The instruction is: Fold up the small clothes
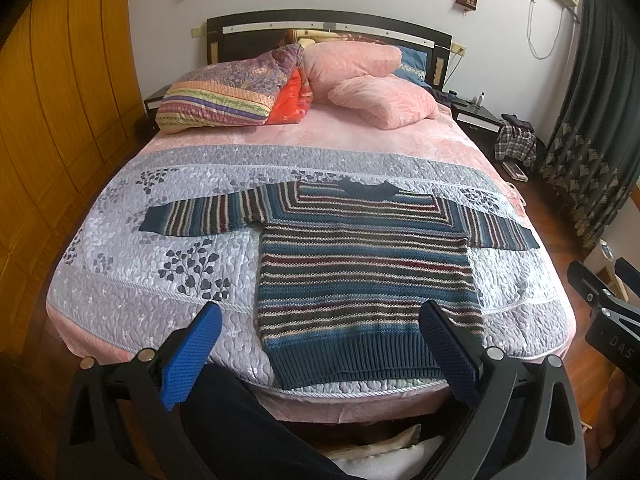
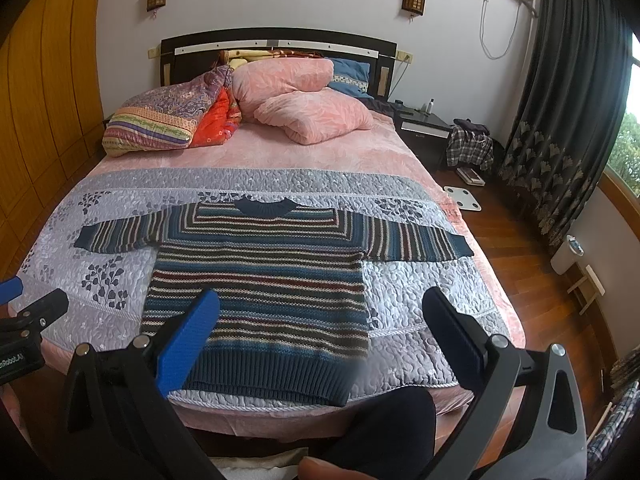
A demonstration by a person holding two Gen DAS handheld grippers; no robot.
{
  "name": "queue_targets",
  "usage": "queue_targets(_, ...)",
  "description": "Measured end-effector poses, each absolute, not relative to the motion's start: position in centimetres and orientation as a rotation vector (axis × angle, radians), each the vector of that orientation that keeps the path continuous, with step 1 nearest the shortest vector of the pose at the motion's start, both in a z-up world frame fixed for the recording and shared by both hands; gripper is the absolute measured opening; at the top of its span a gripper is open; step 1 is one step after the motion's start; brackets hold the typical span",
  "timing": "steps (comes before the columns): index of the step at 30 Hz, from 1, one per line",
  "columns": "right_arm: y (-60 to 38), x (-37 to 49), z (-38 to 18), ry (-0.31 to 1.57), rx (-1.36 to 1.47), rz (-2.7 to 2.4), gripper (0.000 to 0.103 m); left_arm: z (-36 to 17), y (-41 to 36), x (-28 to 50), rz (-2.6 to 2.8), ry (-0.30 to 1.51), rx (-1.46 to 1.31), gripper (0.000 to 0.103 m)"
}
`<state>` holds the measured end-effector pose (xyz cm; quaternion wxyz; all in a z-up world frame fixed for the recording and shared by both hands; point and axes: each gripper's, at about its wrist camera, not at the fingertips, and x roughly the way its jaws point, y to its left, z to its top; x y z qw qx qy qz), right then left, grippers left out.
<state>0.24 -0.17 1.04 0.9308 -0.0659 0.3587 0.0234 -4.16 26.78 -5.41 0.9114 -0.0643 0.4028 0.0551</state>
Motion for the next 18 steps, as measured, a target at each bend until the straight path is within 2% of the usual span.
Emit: queue_targets(18, -0.6, 2.6, -1.7, 0.782, -0.138, 0.035, 0.1, -9.0, 27.6, -0.1, 0.058, 0.902, -0.195, 0.099)
